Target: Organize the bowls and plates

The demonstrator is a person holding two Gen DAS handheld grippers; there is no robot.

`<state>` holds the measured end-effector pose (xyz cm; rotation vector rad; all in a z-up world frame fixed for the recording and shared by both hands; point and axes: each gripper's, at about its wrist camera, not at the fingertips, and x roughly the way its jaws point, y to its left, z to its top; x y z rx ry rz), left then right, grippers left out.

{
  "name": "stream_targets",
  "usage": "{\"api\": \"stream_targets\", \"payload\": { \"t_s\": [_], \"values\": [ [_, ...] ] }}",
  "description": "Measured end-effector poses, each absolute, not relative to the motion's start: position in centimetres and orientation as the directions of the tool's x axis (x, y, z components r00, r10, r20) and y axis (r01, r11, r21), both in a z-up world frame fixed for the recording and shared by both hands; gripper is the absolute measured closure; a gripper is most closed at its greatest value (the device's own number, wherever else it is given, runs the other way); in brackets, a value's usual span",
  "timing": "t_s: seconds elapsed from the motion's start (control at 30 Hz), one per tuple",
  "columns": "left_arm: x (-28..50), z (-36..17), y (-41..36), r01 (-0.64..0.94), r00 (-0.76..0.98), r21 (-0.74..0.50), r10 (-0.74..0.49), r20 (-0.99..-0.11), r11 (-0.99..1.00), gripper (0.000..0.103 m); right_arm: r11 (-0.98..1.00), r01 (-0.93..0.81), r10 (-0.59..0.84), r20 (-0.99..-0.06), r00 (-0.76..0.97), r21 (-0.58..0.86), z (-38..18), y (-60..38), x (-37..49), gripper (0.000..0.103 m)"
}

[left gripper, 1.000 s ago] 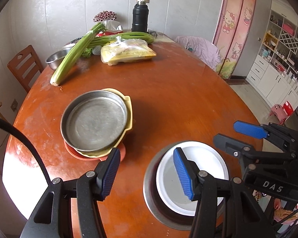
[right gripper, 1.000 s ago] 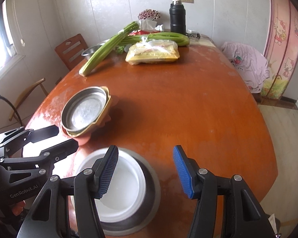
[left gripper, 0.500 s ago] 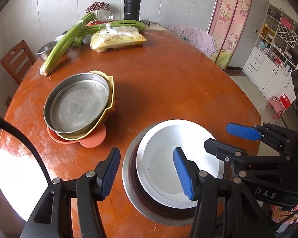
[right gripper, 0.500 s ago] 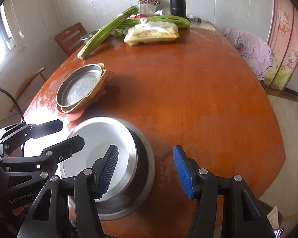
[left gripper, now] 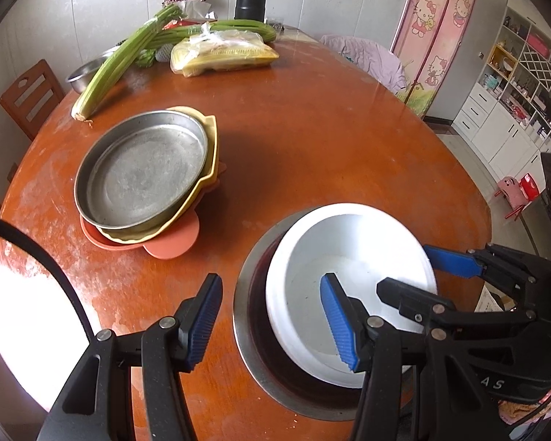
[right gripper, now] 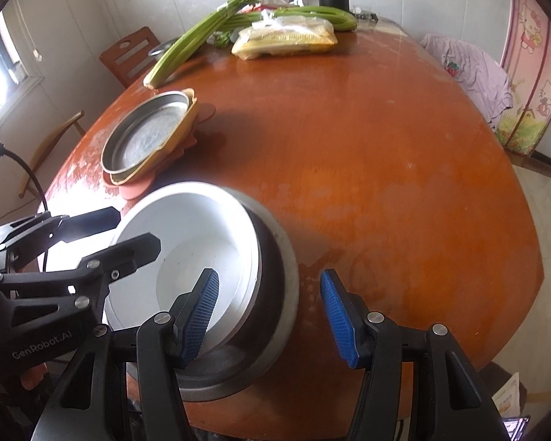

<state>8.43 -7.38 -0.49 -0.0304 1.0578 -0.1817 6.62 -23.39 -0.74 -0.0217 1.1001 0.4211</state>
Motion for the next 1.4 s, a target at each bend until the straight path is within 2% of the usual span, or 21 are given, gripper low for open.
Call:
{"api": "stream_targets", "payload": {
  "t_s": [1.0, 1.1, 1.17, 1.23, 1.4],
  "values": [
    [8.7, -2.8, -6.9, 0.108, 0.408, -0.113, -0.148, -0.901, 0.988, 0.048, 0.901, -0.374, 0.350, -0.880, 0.321, 0.221, -2.1, -22.1, 6.7, 0.044],
    [8.5, -2.8, -7.0, 0.110, 0.407, -0.121, -0.156, -0.900, 0.987, 0.052, 0.897, -0.378, 0.357, -0.877, 0.322, 0.227, -2.1, -22.0, 6.7, 0.044],
    [8.4, -2.8, -7.2, 0.120, 0.404, -0.128, -0.166, -0.899, 0.984, 0.059, 0.894, -0.383, 0.364, -0.874, 0.320, 0.232, -2.1, -22.0, 6.7, 0.046],
    [8.4, -2.8, -7.4, 0.120, 0.409, -0.109, -0.149, -0.900, 0.987, 0.059, 0.889, -0.391, 0.371, -0.873, 0.317, 0.236, -2.1, -21.8, 6.6, 0.050],
    [8.3, -2.8, -7.5, 0.117, 0.411, -0.108, -0.147, -0.900, 0.987, 0.059, 0.889, -0.390, 0.375, -0.869, 0.322, 0.239, -2.1, -21.8, 6.6, 0.051]
  ]
}}
